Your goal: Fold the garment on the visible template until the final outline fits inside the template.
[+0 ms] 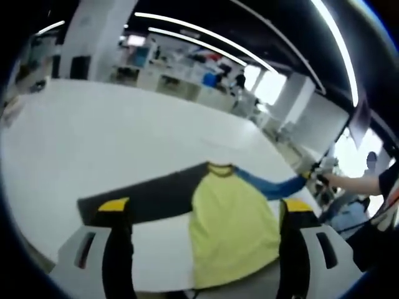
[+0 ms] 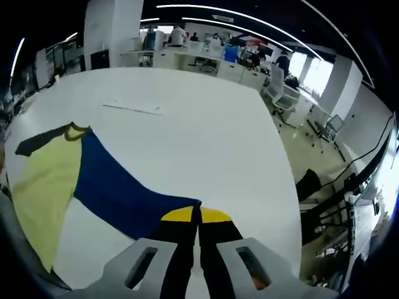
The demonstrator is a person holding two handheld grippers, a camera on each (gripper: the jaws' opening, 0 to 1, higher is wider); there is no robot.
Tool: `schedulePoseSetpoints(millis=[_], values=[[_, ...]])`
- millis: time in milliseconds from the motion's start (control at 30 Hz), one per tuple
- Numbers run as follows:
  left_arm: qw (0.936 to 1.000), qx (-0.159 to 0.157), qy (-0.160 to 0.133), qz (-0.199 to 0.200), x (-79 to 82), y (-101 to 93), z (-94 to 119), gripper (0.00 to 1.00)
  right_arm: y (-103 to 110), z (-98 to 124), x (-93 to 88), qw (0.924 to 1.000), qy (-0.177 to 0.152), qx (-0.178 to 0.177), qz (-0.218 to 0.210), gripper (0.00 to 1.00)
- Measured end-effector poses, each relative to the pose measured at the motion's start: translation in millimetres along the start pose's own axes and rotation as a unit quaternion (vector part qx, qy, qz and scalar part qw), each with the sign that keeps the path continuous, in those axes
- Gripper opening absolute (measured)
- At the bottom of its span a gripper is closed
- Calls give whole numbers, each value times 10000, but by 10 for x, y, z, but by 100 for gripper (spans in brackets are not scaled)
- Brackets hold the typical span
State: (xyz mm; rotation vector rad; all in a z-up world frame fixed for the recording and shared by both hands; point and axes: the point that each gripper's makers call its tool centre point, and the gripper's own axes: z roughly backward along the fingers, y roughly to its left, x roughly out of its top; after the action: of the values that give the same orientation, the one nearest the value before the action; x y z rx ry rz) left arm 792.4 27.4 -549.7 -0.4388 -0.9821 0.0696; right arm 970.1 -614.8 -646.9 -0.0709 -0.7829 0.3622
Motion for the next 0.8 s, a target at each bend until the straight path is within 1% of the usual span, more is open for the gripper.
schedulePoseSetpoints(millis=[100, 167, 267, 333, 433, 467, 500, 600, 800], values=[[10000, -28, -29, -30, 54, -10, 7, 94, -20, -10, -7, 9999, -15, -9, -119, 2], [10000, -3, -52, -38, 76, -1, 17, 93, 9, 2, 6, 9999, -6, -14, -131, 2], [10000, 6, -78, -45, 110, -37, 48, 93, 4, -26, 70, 9999, -74, 29, -74, 2], [9998, -57, -131, -100, 117, -100, 66, 93, 31, -18, 136, 9999, -142, 75, -51, 2], [9998, -135, -107, -77, 50, -139, 48, 94, 92, 2, 296, 9994, -318, 148, 9, 2], [9998, -177, -44, -78, -4, -153, 34, 94, 125, 13, 371, 9990, -400, 188, 17, 2], [9997, -203, 38, -90, -58, -156, 25, 94, 140, 21, 409, 9989, -430, 201, 22, 2], [9995, -217, 157, -165, -136, -155, 27, 94, 205, 68, 569, 9980, -587, 242, 17, 2], [9989, -328, 242, -232, -183, -143, 50, 94, 348, 185, 772, 9965, -783, 292, -48, 2]])
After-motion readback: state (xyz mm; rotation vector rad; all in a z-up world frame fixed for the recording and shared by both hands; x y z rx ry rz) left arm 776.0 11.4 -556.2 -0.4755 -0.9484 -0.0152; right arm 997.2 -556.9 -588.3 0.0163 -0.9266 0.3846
